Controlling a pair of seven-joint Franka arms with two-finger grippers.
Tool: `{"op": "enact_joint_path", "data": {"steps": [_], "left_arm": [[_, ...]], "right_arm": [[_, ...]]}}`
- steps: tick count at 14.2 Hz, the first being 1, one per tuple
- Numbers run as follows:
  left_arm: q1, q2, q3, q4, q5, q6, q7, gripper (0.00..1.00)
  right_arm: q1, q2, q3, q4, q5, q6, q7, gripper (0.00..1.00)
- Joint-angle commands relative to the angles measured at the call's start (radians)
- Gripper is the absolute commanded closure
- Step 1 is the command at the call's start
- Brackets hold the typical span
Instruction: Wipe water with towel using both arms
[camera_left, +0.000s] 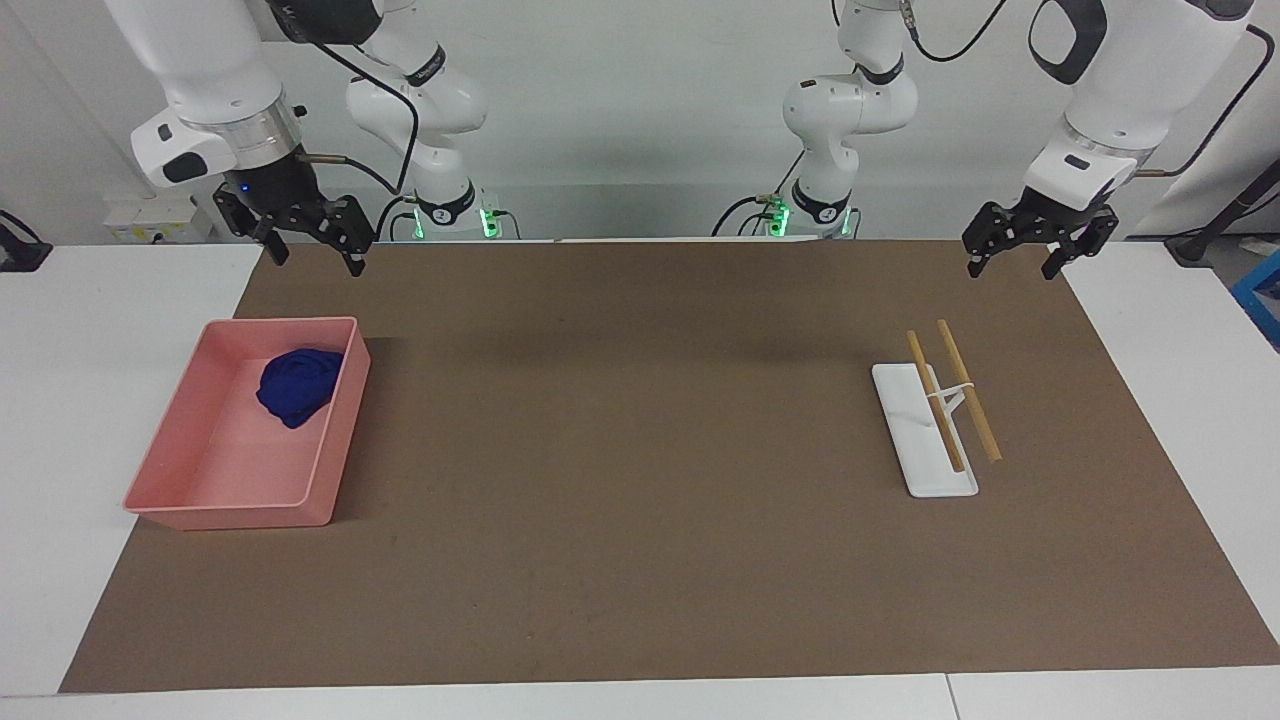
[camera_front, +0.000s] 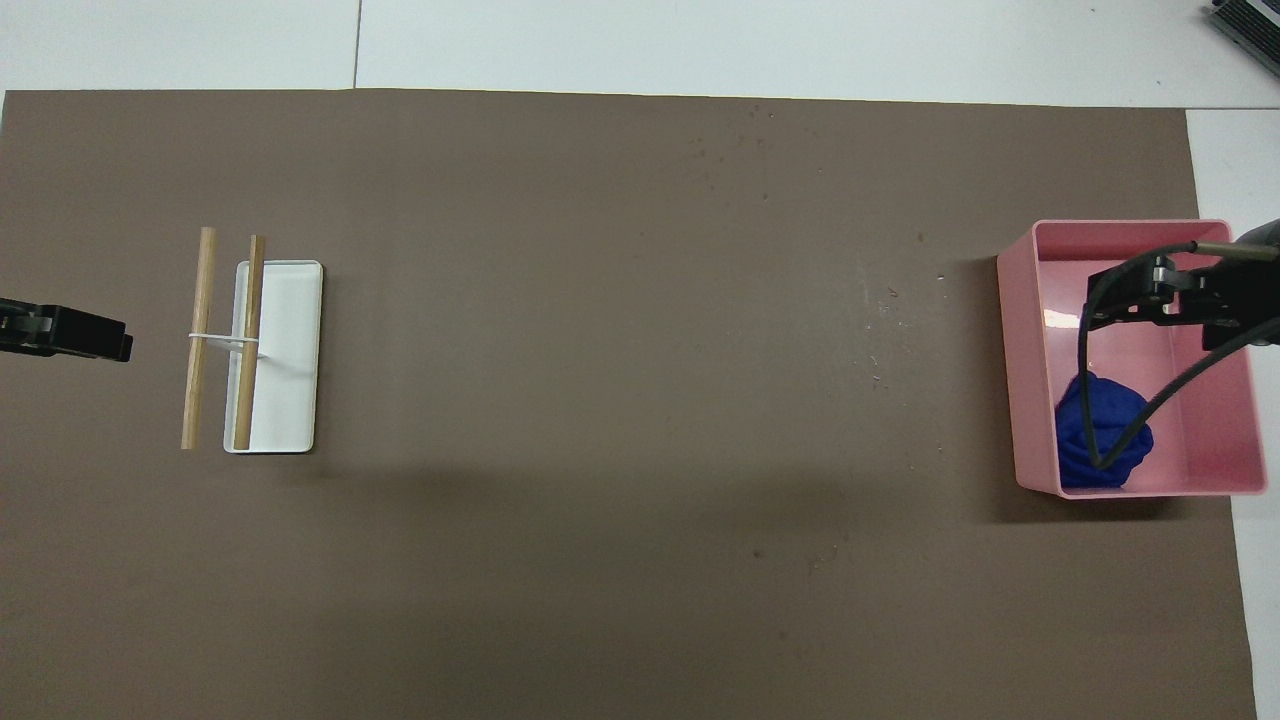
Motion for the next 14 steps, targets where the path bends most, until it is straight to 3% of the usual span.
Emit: {"op": "enact_joint_path", "data": {"steps": [1,14], "left_arm": [[-0.012,-0.001,0.012,0.011,-0.029,-0.024,0.010,0.00],[-0.006,-0.001,0.015,0.011,-0.068,-0.026,-0.010,0.00]], "right_arm": [[-0.002,-0.020,0.010,-0.024,-0.018,-0.004,-0.026,0.01],[0.001,-0.038,0.010,-0.060,-0.004,-0.006,-0.060,0.00]]}}
